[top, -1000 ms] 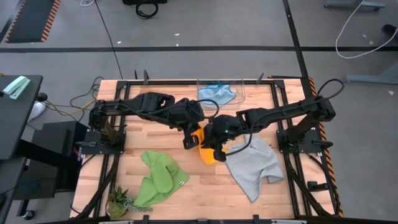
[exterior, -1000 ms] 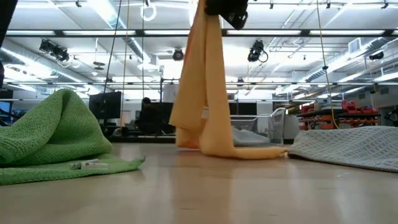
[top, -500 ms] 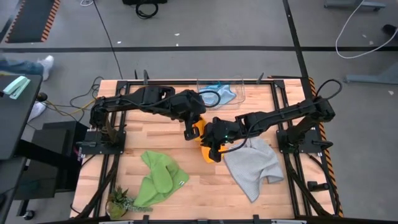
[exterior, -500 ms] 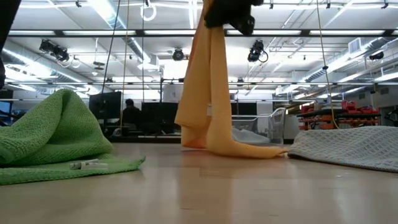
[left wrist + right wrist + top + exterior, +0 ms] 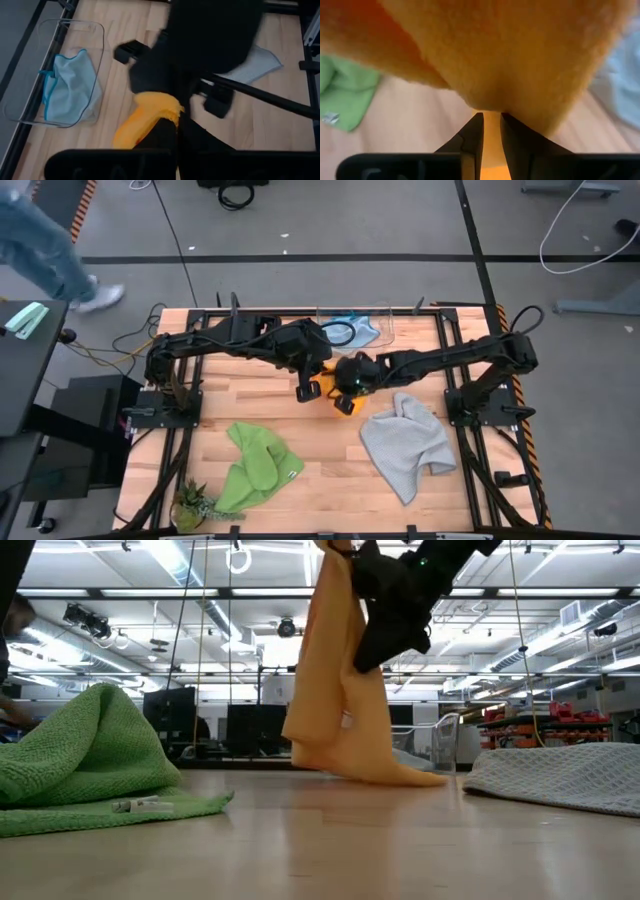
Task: Fold microfiber towels
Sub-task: Fold the orange microfiber cloth
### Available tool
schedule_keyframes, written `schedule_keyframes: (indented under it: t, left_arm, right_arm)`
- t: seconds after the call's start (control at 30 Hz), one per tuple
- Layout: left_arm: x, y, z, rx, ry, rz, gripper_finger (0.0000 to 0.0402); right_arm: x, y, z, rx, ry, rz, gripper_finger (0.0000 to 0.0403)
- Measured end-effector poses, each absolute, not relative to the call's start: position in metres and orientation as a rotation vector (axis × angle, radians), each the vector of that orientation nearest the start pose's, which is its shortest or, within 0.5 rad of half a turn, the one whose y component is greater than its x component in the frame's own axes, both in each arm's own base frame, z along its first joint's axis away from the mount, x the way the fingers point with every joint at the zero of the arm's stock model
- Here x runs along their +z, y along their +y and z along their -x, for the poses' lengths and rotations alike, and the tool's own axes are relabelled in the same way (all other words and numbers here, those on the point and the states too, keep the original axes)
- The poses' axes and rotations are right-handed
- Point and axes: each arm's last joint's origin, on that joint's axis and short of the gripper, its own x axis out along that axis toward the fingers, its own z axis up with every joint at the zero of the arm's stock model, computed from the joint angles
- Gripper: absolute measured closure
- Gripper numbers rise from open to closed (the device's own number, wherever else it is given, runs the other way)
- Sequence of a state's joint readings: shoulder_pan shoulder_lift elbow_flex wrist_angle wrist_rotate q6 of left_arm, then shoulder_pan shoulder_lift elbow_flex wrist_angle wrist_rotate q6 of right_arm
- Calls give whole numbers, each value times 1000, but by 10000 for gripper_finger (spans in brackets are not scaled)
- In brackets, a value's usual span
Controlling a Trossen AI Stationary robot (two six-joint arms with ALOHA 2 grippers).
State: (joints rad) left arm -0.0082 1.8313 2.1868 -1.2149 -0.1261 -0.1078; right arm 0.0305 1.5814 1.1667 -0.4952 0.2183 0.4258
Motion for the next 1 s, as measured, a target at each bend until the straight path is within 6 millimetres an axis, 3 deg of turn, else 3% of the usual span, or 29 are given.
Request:
schedule_keyframes:
  t: [0.37, 0.67, 0.87, 1.0]
  left_arm:
    - [427, 0, -360, 137, 850, 54, 400]
    - [427, 1, -360, 114, 851, 68, 400]
    - [428, 4, -361, 114, 836, 64, 400]
    - [430, 6, -362, 117, 813, 63, 400]
  right_arm:
    - [265, -22, -316, -471, 817, -217, 330]
    - [296, 29, -294, -304, 744, -258, 330]
    - [288, 55, -296, -260, 770, -306, 330]
    - [277, 62, -303, -255, 793, -313, 326]
